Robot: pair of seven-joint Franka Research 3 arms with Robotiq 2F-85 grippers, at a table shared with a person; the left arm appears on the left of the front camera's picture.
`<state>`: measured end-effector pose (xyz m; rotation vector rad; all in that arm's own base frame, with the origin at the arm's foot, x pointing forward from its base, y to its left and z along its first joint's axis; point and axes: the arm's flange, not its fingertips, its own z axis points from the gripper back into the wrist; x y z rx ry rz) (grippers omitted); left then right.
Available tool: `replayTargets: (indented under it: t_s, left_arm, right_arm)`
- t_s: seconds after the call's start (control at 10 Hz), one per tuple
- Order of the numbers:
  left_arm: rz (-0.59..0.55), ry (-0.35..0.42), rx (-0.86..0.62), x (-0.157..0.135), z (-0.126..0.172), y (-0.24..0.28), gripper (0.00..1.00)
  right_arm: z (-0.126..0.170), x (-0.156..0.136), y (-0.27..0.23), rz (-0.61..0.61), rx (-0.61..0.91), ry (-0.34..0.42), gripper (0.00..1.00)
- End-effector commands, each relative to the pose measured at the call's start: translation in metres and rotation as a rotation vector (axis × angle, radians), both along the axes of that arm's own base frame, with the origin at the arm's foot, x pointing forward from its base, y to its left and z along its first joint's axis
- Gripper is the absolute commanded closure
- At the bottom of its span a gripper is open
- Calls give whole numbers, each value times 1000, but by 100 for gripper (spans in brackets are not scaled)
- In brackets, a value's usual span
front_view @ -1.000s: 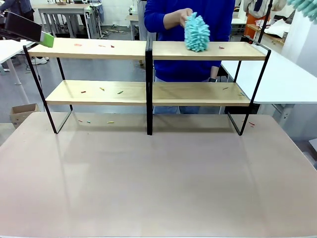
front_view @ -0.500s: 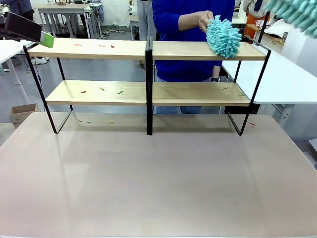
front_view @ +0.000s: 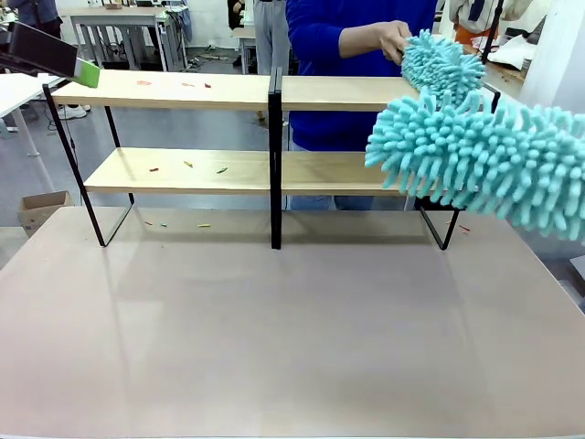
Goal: Clean the shelves.
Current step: Clean a randomly selected level of the Shelf with the Duster.
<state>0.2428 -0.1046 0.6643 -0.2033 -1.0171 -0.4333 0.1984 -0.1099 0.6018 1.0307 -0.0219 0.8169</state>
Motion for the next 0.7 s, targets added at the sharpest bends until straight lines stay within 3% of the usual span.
replayTargets:
  t_s: [0.0, 0.2, 0.4, 0.5, 0.6]
  left_arm:
    - [0, -2, -3, -1, 1, 1, 0]
    - [0, -2, -3, -1, 1, 1, 0]
    - [0, -2, -3, -1, 1, 1, 0]
    - [0, -2, -3, -1, 1, 1, 0]
    - [0, -2, -3, -1, 1, 1, 0]
  right_arm:
    - [12, -26, -23, 95, -46, 119, 88]
    - [-1, -32, -21, 175, -164, 210, 88]
    - [1, -32, -17, 174, -193, 204, 88]
    - [2, -29, -16, 100, -185, 197, 88]
    - [-36, -2, 15, 171, -172, 198, 88]
